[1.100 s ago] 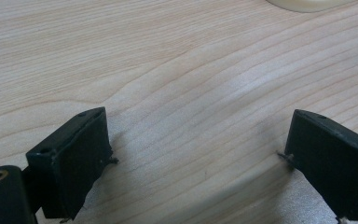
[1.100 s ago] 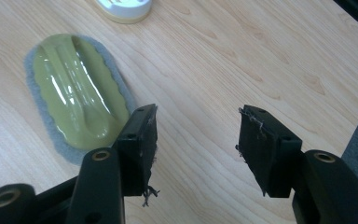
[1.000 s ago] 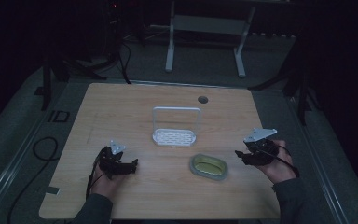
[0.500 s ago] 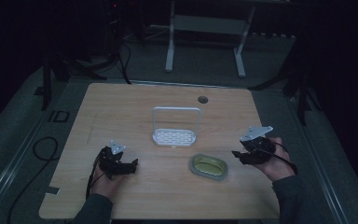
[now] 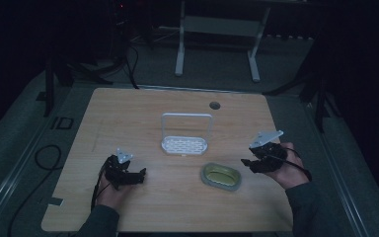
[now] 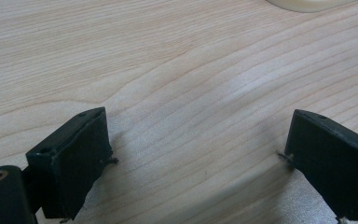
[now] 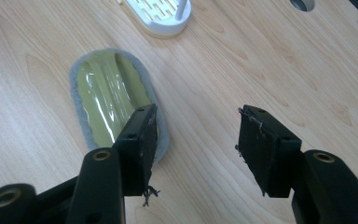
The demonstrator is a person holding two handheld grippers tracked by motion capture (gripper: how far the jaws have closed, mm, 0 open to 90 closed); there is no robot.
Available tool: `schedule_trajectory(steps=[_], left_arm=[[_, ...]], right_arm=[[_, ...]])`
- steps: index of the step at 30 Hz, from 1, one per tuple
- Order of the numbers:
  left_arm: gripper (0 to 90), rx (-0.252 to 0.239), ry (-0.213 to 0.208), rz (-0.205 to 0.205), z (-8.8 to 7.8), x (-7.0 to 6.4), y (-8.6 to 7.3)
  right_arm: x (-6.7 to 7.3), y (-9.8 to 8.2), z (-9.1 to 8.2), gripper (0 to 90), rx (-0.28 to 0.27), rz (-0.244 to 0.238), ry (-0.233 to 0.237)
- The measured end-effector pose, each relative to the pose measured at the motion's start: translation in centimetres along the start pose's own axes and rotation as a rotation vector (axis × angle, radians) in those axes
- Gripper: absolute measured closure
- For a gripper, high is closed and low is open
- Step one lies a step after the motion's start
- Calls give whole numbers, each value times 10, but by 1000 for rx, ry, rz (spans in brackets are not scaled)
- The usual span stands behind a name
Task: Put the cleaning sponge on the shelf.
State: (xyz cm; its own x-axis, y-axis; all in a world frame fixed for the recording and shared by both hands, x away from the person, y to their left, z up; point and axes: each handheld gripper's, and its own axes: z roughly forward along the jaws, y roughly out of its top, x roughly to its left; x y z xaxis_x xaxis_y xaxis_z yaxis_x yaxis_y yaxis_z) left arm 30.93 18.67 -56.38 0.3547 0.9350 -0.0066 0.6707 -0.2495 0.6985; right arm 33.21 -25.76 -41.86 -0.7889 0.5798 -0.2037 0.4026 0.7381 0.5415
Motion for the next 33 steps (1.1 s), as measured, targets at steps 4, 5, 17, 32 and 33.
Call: schedule_trajectory(steps=[4,5,17,32,33], left_arm=[[66,0,0,0,0,0,0],[66,0,0,0,0,0,0],[67,0,0,0,0,0,0],[66,0,0,0,0,0,0],[66,0,0,0,0,0,0]], right_arm=[[1,3,0,471,6,-7,10],[1,4,0,473,7,-7,14],[4,10,2,482,26,-30,43],[6,17,4,499,55,-50,76],[6,17,4,499,59,-52,77]])
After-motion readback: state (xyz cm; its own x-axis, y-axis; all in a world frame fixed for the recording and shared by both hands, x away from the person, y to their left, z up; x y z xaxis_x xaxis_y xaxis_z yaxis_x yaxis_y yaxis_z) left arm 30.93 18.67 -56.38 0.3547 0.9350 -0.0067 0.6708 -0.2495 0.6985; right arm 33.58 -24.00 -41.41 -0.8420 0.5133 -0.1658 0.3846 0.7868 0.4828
